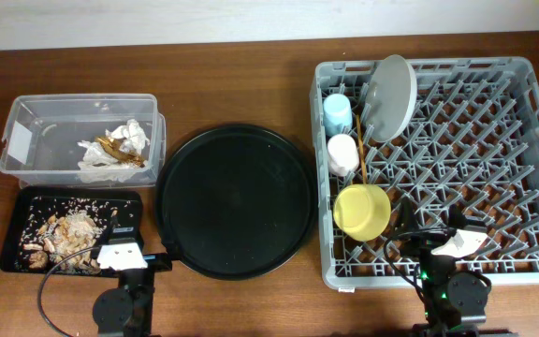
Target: Sort waste into correct bins and load items into the dishwasher rack
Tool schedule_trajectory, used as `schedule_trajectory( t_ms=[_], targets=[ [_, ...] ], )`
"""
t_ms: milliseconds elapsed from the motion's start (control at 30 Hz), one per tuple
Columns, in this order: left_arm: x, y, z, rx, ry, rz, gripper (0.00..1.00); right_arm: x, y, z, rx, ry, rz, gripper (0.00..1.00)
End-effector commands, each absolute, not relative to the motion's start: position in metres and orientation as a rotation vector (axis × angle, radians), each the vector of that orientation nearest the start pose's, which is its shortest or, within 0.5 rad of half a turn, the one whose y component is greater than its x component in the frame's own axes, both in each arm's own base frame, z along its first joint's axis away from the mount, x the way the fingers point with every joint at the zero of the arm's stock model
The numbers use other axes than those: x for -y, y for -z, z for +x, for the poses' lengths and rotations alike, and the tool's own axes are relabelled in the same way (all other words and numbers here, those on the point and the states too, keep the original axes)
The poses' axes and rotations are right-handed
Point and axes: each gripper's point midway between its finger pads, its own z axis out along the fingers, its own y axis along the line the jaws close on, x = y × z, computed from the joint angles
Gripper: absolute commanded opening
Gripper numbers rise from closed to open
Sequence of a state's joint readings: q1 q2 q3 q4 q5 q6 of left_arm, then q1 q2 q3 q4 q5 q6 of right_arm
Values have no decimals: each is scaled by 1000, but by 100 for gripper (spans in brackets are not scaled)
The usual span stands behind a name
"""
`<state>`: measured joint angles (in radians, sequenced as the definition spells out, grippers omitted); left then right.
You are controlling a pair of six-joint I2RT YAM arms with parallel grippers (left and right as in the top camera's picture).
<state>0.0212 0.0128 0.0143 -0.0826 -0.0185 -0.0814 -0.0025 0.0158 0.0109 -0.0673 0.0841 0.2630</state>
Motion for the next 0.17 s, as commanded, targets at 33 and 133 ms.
schedule_trajectory(
  t_ms=[33,133],
  targets=[
    [-10,-156,246,-1648,10,-89,99,17,-156,246,-1622,-130,293,98],
    [-10,-156,246,-1648,10,-89,99,17,-156,246,-1622,-130,293,98]
  ],
)
